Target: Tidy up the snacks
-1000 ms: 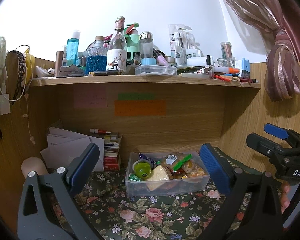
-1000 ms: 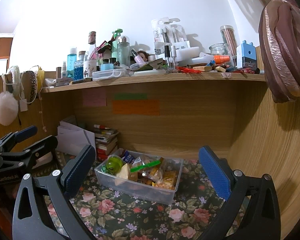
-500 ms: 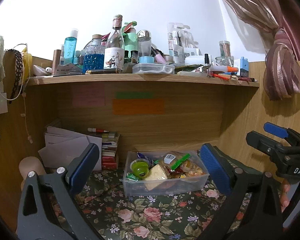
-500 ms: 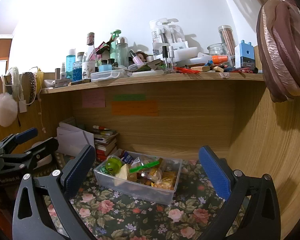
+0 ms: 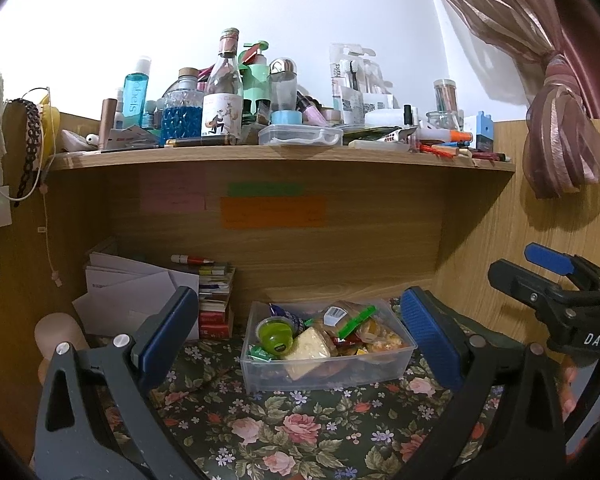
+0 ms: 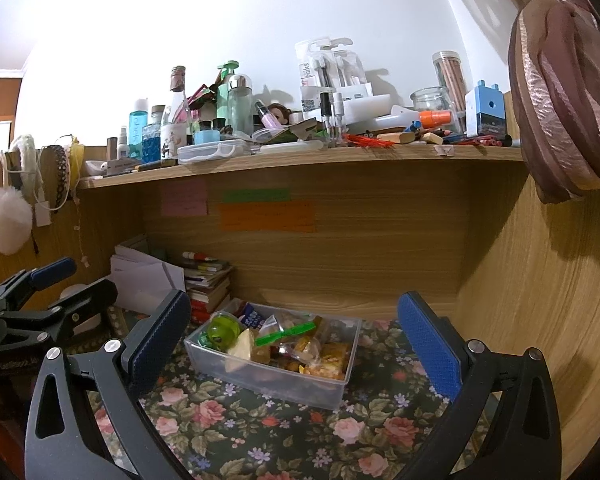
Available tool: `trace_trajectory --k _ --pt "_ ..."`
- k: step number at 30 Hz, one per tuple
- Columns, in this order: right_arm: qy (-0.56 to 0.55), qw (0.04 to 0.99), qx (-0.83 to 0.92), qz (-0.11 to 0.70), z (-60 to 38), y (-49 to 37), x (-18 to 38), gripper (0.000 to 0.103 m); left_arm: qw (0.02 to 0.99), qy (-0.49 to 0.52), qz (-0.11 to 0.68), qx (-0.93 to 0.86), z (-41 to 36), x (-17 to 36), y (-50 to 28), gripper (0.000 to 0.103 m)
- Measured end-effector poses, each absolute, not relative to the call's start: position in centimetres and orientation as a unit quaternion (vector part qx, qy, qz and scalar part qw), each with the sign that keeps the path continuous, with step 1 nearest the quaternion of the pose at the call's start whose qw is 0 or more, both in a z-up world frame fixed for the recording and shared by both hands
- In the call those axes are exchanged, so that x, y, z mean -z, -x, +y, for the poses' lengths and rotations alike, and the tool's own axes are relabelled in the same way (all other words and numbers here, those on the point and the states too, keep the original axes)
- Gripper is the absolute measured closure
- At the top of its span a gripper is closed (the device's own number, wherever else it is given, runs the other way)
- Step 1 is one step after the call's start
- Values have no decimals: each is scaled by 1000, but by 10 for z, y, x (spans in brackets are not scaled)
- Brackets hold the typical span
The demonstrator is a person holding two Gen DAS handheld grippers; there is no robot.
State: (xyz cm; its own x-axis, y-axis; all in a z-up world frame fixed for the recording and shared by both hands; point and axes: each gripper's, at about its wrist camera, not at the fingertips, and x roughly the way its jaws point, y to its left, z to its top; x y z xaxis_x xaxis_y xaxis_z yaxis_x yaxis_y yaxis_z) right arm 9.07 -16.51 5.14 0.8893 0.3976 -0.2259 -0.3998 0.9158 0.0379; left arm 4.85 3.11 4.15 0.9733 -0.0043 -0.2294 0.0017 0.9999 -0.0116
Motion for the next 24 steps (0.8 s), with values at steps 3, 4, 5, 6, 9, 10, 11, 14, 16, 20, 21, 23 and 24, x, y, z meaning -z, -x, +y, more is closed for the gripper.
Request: trace_trajectory --k 3,4,5,6,9,10,11,14,16,20,21,23,24 --pt "5 974 -195 115 -165 -90 -51 0 993 6 117 4 31 -41 -49 0" --pt "5 975 -192 115 -165 -90 -50 0 993 7 118 5 31 -41 -49 0" --pt "4 975 -191 115 -165 -90 -50 0 993 7 118 5 31 -41 -49 0" --pt "3 975 -189 116 -165 -90 -50 0 993 8 118 5 31 -41 -49 0" --pt "4 976 -182 116 -164 -90 -49 0 993 9 118 6 31 -41 -49 0" --pt "6 977 -179 116 -163 -90 -48 0 993 9 118 6 31 -41 -49 0" --pt "8 977 -178 116 -163 -89 -48 0 993 10 118 7 32 -41 -49 0" --pt "14 978 -173 115 -160 -89 -47 0 993 10 119 8 31 -40 -50 0" --pt "19 978 -172 114 -158 -89 -46 0 993 10 120 9 31 -40 -50 0" --pt "25 978 -172 115 -155 -89 -45 0 992 12 122 13 31 -39 -52 0" --pt "25 978 -173 116 -154 -89 -45 0 992 11 123 14 31 -39 -53 0" --pt "25 977 -174 119 -153 -90 -44 0 992 10 123 13 30 -38 -53 0" --pt "25 977 -175 120 -153 -91 -43 0 992 9 122 12 29 -38 -53 0"
